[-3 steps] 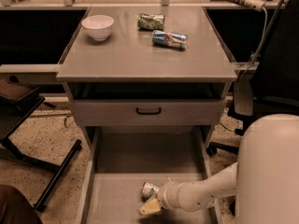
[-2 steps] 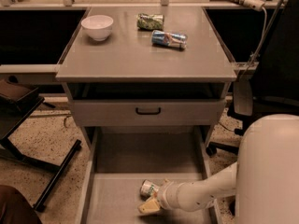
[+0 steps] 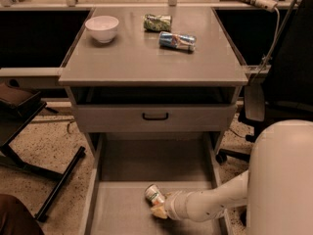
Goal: Pick 7up can from middle drawer and place on counter
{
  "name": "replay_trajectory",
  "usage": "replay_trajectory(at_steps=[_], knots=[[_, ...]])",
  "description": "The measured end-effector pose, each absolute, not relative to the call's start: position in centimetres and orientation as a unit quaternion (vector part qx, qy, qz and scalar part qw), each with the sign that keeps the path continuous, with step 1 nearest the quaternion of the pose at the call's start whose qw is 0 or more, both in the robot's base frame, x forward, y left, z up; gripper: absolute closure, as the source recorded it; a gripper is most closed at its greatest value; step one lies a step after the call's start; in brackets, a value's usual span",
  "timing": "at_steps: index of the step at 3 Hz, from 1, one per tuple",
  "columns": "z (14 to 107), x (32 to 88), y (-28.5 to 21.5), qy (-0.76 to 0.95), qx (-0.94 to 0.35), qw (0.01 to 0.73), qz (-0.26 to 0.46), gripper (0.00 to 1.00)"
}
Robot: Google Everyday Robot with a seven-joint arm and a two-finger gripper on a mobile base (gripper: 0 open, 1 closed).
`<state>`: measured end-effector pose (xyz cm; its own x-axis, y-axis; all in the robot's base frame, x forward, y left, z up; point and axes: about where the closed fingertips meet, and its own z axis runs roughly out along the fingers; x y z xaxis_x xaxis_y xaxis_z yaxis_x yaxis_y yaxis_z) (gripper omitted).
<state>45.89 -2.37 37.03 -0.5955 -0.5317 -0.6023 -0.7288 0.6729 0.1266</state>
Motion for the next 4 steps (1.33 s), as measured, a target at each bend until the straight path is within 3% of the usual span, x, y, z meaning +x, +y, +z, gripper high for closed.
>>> replay_trajectory(at_steps=[1,2,4], knots=[[39.4,46.8,-3.0,0.873,-0.350,0.279,0.195,0.84],[45.6,51.2,-2.1,0.848,-0.357,0.329,0.212,1.00],[64.0,59.6,-6.7,0.810,-0.321,0.433,0.232,1.00]])
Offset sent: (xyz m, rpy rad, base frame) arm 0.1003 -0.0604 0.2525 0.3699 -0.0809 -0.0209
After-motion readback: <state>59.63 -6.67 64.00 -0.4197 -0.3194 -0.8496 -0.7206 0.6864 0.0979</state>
